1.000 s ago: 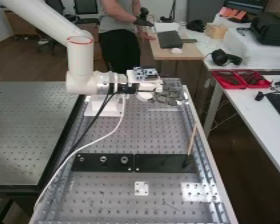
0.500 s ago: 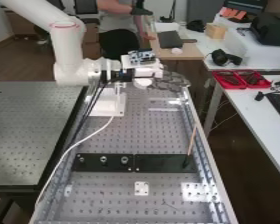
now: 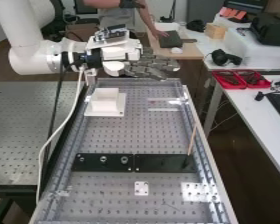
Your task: Grab the pcb board and place it in the clear container
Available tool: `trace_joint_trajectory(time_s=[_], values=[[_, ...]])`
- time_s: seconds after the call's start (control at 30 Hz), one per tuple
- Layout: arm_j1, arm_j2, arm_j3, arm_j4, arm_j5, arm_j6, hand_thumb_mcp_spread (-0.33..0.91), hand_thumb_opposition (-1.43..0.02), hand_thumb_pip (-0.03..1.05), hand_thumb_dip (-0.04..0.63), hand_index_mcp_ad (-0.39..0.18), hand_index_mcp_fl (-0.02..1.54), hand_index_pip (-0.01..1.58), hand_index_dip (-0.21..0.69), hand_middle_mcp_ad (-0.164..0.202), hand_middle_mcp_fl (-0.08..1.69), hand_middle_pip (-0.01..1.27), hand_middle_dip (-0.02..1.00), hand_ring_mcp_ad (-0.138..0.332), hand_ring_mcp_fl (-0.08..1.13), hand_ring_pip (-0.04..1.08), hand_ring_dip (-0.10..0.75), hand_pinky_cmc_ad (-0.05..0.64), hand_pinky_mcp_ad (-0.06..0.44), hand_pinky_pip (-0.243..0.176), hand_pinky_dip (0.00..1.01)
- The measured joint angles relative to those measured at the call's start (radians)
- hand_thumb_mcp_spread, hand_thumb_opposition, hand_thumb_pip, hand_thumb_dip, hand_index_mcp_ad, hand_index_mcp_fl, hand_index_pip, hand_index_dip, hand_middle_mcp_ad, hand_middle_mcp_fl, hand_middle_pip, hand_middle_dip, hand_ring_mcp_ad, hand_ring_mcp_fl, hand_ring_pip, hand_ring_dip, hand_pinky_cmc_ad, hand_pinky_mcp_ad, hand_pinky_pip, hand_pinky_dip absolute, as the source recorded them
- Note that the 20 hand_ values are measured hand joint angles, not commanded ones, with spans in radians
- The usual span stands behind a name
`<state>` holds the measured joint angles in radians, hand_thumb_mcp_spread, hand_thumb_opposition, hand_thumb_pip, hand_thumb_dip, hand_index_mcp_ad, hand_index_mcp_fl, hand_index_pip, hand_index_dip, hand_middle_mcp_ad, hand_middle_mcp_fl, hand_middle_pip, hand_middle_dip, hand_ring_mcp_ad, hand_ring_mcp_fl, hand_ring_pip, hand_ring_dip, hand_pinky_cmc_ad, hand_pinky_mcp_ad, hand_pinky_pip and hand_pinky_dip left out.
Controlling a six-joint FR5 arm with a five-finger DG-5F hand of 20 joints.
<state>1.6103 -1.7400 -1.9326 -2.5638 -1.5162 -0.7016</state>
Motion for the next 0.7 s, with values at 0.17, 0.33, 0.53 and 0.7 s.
trace_joint_trajectory(time_s=[0.17,0.33,0.53,0.7], values=[[-0.027,0.063,-0.038,-0.021,0.045,-0.014,0.42,-0.85,0.65,0.225,-0.106,0.05,1.55,0.08,0.066,0.1,0.13,0.17,0.209,0.01,0.08,-0.007,0.332,0.134,-0.063,0.47],[-0.047,0.124,-0.075,-0.028,0.102,-0.022,0.4,-0.85,0.65,0.225,-0.103,0.05,1.55,0.08,0.068,0.1,0.13,0.17,0.213,0.01,0.08,-0.007,0.328,0.134,-0.063,0.51],[-0.079,0.177,-0.092,-0.063,0.122,-0.018,0.4,-0.85,0.65,0.225,-0.103,0.05,1.55,0.08,0.068,0.1,0.13,0.17,0.213,0.01,0.08,0.0,0.328,0.134,-0.065,0.52],[-0.103,0.202,-0.093,-0.083,0.107,-0.015,0.4,-0.85,0.65,0.225,-0.103,0.06,1.53,0.08,0.068,0.1,0.13,0.17,0.211,0.01,0.08,0.0,0.328,0.134,-0.065,0.52]])
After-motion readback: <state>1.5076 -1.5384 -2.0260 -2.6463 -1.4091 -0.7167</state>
